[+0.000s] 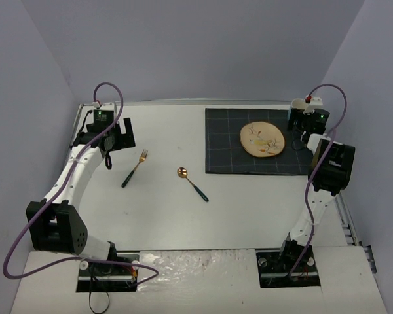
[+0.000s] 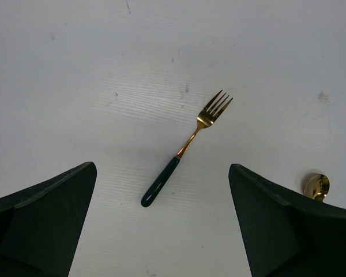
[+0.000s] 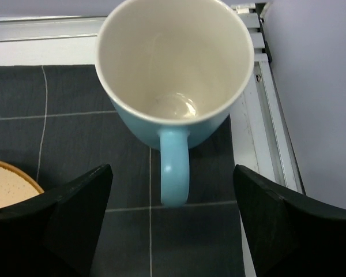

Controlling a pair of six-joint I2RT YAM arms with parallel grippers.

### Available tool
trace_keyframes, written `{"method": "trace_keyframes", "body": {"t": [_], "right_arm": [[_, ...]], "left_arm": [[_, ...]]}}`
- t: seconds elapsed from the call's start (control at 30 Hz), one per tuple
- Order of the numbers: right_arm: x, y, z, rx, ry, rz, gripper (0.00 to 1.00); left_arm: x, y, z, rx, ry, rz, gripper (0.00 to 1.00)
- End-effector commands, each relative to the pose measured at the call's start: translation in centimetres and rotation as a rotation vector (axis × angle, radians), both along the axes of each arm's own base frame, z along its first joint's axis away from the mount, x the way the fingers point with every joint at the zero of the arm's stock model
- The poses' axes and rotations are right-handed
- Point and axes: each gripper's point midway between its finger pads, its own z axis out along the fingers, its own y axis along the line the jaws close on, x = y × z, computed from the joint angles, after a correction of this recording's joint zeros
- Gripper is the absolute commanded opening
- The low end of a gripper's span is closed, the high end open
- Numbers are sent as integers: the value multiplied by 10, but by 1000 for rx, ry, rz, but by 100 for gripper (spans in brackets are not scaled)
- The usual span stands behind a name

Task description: Set the dinner table for one person

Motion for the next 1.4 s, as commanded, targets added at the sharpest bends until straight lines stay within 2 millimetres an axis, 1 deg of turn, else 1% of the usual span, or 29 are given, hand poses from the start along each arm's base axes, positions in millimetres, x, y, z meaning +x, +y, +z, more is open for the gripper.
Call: {"method": "trace_keyframes", "body": {"t": [0.0,0.07,0.13,0.2,0.23,0.3,0.37,0.4,0.43,0.47,0.5,0.57,0.63,0.67,0.73,0.8,0.87,1.0,1.07,1.1,1.2,1.27,1.3,1.33,1.37], "right_arm": [[2,-3,111,-31,-217,-44,87],[-6,5,122,-15,-214,-46,90],[-12,19,128,5,-213,-39,92],[-25,28,132,5,-210,-51,93],[-31,36,134,10,-209,-51,94],[-42,57,140,26,-208,-38,94],[-53,89,151,34,-204,2,95],[-60,102,153,39,-194,20,95],[-66,118,154,46,-185,45,95],[-71,148,154,69,-175,95,95],[-79,174,150,102,-160,136,95],[-91,221,146,126,-135,205,94],[-110,274,135,116,-73,312,92],[-122,300,126,110,-32,369,91],[-145,331,106,99,48,440,90],[-167,360,93,84,102,515,89],[-203,403,76,52,166,622,86],[-248,438,34,25,304,718,82],[-258,446,23,16,336,733,80],[-266,453,14,6,363,753,78],[-282,468,-3,-39,408,774,73],[-285,475,-8,-63,418,764,68],[-288,474,-17,-82,441,755,67],[-291,477,-17,-77,444,756,65],[-290,474,-23,-92,455,734,63]], "left_arm": [[11,-1,23,-25,-87,6,97],[11,-3,25,-38,-88,1,97],[10,-5,27,-45,-95,-2,97],[8,-5,30,-49,-99,-2,97],[8,-5,30,-52,-101,-1,97],[6,-6,32,-59,-103,-2,97],[5,-9,34,-70,-103,-9,97],[5,-10,36,-76,-107,-8,97],[5,-10,37,-81,-110,-7,97],[4,-11,37,-84,-109,-4,97],[3,-11,37,-89,-108,0,97],[2,-11,40,-94,-109,4,97],[0,-11,42,-99,-108,8,97],[-1,-11,42,-99,-108,12,97],[-4,-10,44,-96,-107,16,97],[-6,-9,45,-87,-107,21,97],[-11,-10,48,-69,-106,15,97],[-17,-11,50,-46,-106,7,97],[-19,-12,47,-44,-100,3,97],[-21,-13,47,-41,-98,-1,97],[-28,-12,39,-32,-77,-2,97],[-30,-11,35,-26,-70,-1,97],[-29,-12,36,-27,-73,0,97],[-29,-12,36,-27,-73,0,97],[-28,-12,37,-28,-73,-1,97]]}}
